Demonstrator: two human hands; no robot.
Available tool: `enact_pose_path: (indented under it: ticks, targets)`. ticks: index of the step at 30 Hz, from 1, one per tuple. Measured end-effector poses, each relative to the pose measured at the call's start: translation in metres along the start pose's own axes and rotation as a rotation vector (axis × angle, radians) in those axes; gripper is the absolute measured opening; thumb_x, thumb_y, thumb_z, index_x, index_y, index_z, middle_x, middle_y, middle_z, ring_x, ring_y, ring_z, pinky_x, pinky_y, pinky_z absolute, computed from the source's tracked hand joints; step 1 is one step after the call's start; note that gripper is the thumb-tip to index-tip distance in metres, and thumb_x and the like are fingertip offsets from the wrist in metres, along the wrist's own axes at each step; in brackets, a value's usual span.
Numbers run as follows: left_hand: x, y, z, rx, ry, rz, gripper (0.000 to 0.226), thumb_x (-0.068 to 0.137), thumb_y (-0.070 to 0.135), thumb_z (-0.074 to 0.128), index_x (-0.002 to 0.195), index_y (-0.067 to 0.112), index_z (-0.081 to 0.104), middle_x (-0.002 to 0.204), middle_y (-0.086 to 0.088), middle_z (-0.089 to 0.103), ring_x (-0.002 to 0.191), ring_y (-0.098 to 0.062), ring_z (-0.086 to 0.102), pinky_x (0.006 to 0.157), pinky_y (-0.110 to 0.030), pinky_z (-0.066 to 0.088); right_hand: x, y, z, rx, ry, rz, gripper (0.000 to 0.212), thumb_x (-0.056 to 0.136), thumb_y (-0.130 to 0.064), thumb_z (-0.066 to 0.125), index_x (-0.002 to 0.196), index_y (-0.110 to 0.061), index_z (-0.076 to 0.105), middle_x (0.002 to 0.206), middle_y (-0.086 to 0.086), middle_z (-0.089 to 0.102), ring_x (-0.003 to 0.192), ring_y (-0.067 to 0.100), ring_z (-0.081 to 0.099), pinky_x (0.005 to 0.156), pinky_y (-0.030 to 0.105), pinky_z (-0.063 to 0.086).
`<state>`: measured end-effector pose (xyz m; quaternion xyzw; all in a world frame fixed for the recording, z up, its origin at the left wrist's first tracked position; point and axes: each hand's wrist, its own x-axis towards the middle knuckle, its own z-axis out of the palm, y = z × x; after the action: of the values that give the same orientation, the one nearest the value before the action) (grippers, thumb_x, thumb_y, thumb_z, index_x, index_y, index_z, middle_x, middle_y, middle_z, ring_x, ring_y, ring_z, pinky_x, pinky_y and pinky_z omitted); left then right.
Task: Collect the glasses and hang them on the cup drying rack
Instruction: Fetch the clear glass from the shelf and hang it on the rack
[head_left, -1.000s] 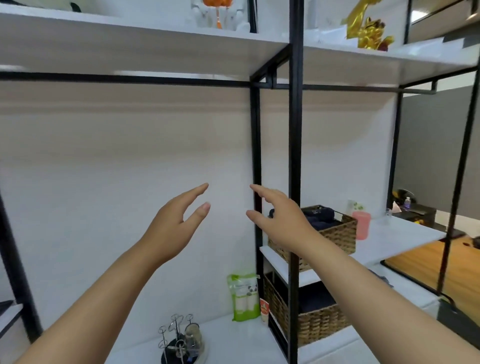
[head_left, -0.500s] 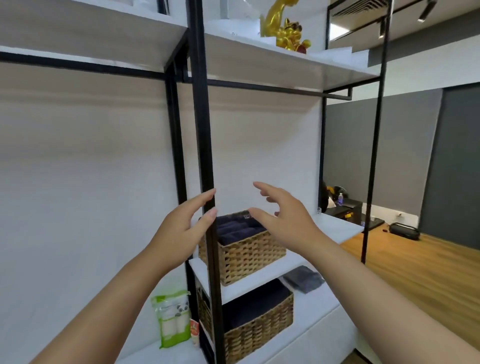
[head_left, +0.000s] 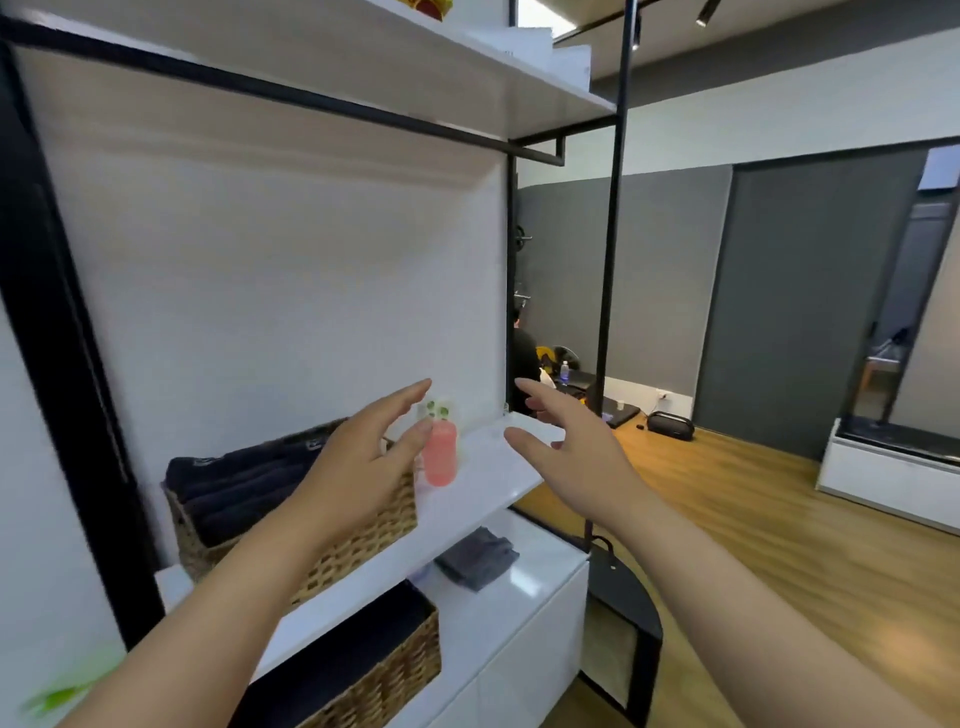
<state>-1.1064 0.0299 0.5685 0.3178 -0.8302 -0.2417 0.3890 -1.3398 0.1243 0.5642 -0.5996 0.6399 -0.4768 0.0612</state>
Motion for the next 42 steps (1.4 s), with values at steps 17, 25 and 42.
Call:
enact_pose_path:
  ticks: [17, 25, 42]
  targets:
    - [0.245, -0.104, 0.169, -0.056, -0.147, 0.050, 0.056, 0.096, 0.052, 0.059, 0.150, 0.046, 0.043, 0.150, 0.026, 0.048, 0.137, 0.002, 0.044, 0.116, -0.034, 0.037, 0.169, 0.195, -0.037, -0.109, 0.123, 0.182, 0.062, 0.098, -0.043, 0.066, 0.154, -0.045, 0.040, 0.149, -0.017, 0.053, 0.139, 0.008, 0.045, 0.113, 0.044, 0.046]
    - [0.308, -0.153, 0.231, 0.023, -0.093, -0.024, 0.059, 0.094, 0.042, 0.069, 0.147, 0.043, 0.046, 0.124, 0.021, 0.057, 0.115, 0.000, 0.057, 0.095, -0.020, 0.045, 0.238, 0.291, -0.029, -0.071, 0.064, 0.225, 0.066, 0.097, -0.045, 0.067, 0.156, -0.044, 0.037, 0.153, -0.012, 0.051, 0.139, 0.013, 0.047, 0.108, 0.045, 0.050]
    - [0.389, -0.283, 0.392, -0.101, 0.168, -0.547, 0.093, 0.086, 0.041, 0.080, 0.160, 0.029, 0.025, 0.160, 0.006, 0.033, 0.144, -0.009, 0.034, 0.110, -0.020, 0.026, 0.360, 0.466, 0.032, 0.182, -0.330, 0.258, 0.068, 0.094, -0.043, 0.071, 0.152, -0.053, 0.036, 0.144, -0.021, 0.050, 0.132, 0.002, 0.048, 0.089, 0.020, 0.040]
